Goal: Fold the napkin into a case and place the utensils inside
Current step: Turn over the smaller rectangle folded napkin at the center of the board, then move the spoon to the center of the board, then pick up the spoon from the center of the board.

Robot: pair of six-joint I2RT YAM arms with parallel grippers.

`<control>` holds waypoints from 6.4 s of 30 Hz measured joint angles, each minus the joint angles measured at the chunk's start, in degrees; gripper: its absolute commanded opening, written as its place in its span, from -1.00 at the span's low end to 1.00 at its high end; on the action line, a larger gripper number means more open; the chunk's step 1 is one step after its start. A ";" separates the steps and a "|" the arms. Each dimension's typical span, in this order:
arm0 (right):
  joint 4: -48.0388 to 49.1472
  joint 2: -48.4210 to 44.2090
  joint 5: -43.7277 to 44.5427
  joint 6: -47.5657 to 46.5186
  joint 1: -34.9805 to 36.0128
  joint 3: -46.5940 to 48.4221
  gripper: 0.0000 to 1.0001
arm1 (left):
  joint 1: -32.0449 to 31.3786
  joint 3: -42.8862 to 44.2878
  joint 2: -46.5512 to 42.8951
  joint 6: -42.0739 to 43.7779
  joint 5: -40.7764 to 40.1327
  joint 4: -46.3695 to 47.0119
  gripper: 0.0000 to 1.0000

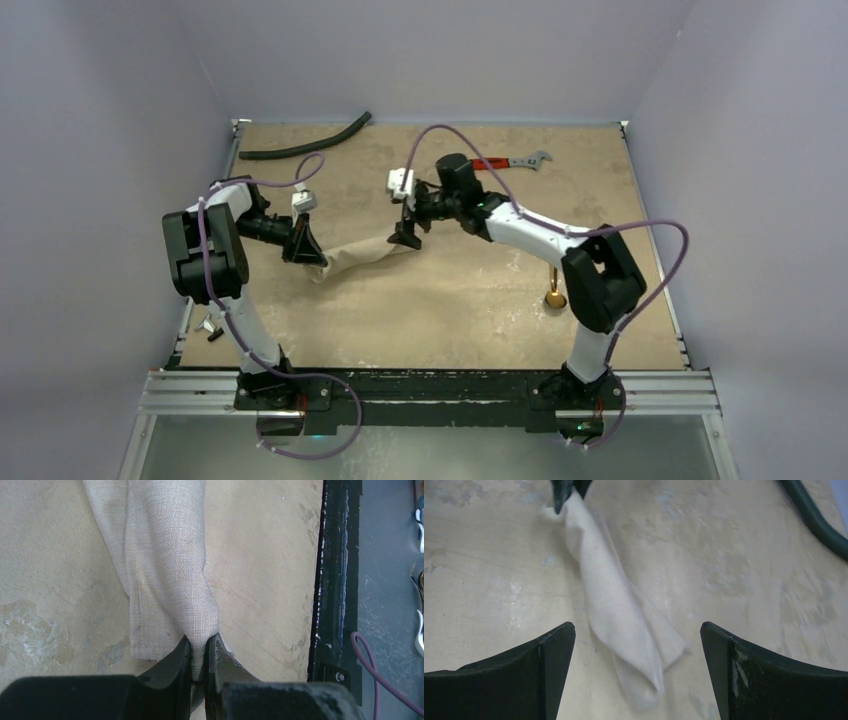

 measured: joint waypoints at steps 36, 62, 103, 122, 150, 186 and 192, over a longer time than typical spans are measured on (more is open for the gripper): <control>30.10 19.98 26.18 -9.81 15.17 -4.72 -0.30 | 3.26 4.66 -1.46 -4.07 0.50 -0.24 -1.00; -49.22 19.08 -19.67 -8.04 0.15 20.94 -0.83 | -8.22 -2.80 -8.33 -7.26 4.79 -1.22 -1.00; -48.83 28.02 -11.67 1.49 0.33 25.07 0.44 | -5.40 4.33 1.68 -35.36 -15.54 23.87 0.92; -5.77 1.57 -2.45 36.59 0.04 -3.54 -1.00 | -11.54 8.94 -10.01 -28.87 -12.11 13.25 -0.01; 20.70 23.89 -9.05 58.64 7.26 -4.44 -1.00 | -20.90 -3.50 -5.07 -3.10 -15.45 4.63 -0.73; -4.46 -3.78 15.72 50.47 -6.62 -2.60 0.98 | -13.66 4.63 -12.87 -23.47 -21.16 17.40 0.90; -11.15 -13.77 41.48 54.69 -11.39 -7.78 0.92 | -12.09 10.78 -16.57 -26.84 -23.41 16.13 0.97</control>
